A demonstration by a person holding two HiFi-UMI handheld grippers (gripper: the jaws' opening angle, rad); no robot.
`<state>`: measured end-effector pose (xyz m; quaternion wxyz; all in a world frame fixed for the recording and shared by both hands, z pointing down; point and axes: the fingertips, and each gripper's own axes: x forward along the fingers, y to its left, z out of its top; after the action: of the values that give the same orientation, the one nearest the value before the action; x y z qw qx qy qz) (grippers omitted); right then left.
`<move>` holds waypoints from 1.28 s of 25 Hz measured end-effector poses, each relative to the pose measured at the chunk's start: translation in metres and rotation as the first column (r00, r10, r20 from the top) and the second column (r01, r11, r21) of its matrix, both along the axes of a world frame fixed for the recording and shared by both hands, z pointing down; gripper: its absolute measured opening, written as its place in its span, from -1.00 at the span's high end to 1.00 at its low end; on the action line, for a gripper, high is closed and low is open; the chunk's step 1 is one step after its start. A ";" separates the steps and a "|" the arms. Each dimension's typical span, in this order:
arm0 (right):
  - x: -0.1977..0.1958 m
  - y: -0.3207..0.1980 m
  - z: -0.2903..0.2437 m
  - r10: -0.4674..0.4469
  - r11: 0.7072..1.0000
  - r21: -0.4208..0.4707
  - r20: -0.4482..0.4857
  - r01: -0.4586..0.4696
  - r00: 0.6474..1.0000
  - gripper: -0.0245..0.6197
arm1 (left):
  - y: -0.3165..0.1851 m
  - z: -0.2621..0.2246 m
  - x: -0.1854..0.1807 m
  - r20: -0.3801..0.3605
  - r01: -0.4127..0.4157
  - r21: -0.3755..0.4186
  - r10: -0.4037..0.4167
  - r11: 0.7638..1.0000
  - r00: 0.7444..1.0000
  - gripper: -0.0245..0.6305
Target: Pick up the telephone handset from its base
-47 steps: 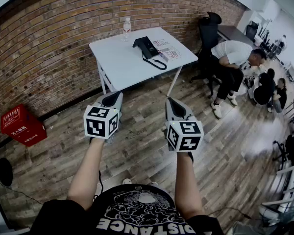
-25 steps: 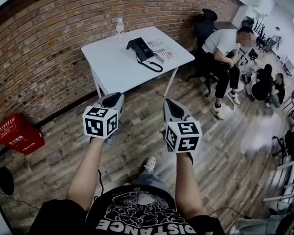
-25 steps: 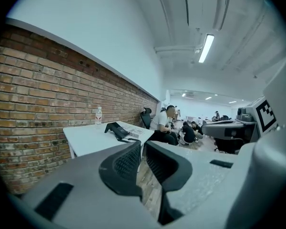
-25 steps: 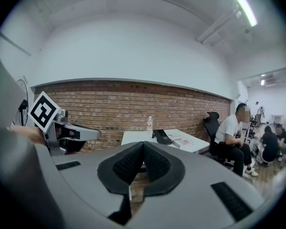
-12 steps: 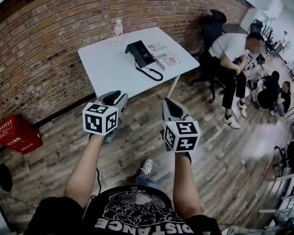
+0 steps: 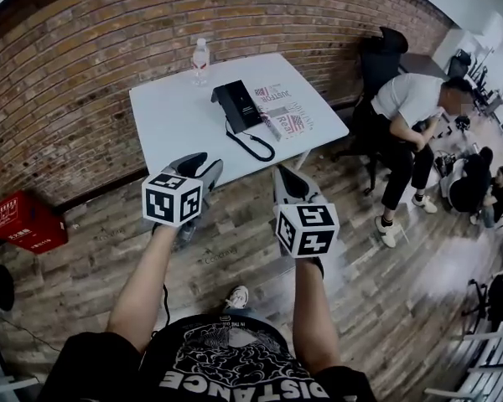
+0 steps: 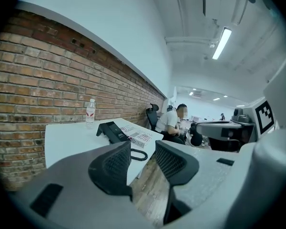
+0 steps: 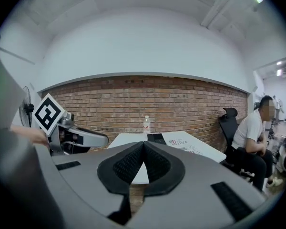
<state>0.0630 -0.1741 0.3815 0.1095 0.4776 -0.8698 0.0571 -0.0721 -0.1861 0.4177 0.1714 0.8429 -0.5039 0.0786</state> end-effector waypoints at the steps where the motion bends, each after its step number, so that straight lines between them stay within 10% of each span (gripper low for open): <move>1: 0.002 -0.008 0.000 -0.009 1.000 0.000 0.001 0.009 1.000 0.92 | -0.008 0.000 0.003 -0.001 0.007 -0.001 -0.007 1.000 1.000 0.49; 20: 0.014 -0.098 0.016 -0.134 0.991 -0.020 0.037 0.135 0.990 0.92 | -0.091 0.022 0.027 -0.033 0.083 -0.073 -0.086 0.994 0.996 0.39; 32: -0.015 -0.156 0.022 -0.164 0.986 -0.021 -0.002 0.164 0.986 0.92 | -0.155 0.050 0.000 -0.250 0.050 -0.137 -0.084 0.989 0.964 0.39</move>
<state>0.0478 -0.3302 0.4034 0.1202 0.4033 -0.9054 0.0561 -0.0718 -0.3415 0.4680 0.2918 0.8155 -0.4997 -0.0040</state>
